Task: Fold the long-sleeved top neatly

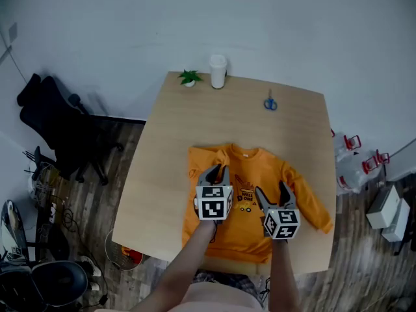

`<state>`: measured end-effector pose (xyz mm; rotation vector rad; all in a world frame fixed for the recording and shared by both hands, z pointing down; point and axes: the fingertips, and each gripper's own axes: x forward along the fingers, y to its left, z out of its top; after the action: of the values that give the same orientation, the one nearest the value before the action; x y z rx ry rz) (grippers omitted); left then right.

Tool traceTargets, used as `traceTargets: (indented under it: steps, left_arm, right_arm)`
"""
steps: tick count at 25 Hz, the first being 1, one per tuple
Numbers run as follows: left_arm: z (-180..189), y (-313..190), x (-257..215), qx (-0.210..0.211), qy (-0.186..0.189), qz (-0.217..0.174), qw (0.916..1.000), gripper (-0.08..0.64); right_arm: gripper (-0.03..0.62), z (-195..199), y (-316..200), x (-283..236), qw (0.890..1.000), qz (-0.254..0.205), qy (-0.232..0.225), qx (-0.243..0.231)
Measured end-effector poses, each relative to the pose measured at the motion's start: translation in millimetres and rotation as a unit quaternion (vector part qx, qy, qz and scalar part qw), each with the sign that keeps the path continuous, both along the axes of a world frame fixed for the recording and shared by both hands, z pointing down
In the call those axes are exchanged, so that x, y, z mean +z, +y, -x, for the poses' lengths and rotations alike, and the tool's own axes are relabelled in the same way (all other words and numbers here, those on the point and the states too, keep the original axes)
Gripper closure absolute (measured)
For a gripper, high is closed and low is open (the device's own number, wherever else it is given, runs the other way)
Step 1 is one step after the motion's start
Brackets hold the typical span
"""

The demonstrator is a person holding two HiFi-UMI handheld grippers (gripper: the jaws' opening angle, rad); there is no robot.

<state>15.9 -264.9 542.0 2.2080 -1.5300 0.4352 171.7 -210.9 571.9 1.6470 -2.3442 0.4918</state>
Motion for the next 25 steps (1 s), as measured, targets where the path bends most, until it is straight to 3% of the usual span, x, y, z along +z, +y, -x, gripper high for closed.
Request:
traceTargets:
  steps: [11,19,25]
  left_arm:
    - [-104.8,21.5,36.8,0.105,-0.013,0.03,0.994,0.504]
    - [-153.7,24.3,91.6,0.138,-0.023,0.087,0.9864,0.5]
    - [-174.3,24.8,127.8,0.155,0.002,0.131,0.9793,0.463]
  right_arm:
    - [0.225,-72.4,13.8,9.8,0.998,0.011,0.004,0.061]
    - [0.225,-99.4,29.3,20.3,0.996,0.025,0.008,0.08]
    - [0.225,-115.7,35.2,25.1,0.995,0.029,0.005,0.093]
